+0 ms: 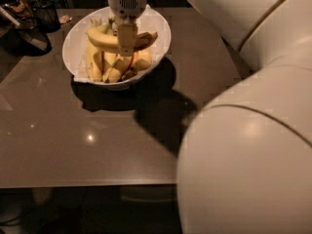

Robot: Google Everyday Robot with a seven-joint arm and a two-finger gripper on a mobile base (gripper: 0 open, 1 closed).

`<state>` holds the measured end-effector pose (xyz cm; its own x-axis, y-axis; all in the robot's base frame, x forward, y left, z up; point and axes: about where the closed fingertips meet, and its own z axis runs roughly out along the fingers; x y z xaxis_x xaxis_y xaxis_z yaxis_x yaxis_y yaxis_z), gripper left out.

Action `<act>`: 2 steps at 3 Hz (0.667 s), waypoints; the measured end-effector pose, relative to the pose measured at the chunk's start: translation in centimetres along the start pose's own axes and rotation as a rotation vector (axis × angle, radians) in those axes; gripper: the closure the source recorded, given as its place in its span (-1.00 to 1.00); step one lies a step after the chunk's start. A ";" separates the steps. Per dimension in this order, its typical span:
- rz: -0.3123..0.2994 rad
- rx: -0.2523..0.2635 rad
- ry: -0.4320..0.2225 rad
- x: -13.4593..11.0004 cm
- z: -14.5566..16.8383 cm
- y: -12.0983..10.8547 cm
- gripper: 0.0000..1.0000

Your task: Pick banana from white bowl

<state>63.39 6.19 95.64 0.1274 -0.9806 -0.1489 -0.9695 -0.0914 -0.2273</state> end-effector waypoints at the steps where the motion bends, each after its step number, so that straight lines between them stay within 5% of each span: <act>1: -0.036 0.081 -0.042 -0.9 -4.3 2.4 1.00; 2: -0.036 0.081 -0.042 -0.9 -4.2 2.4 1.00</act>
Offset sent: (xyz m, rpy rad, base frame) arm -0.0242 -0.0005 0.0246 0.0272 -0.0544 0.0240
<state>60.08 6.10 99.31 0.1725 -0.9686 -0.1788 -0.9442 -0.1109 -0.3100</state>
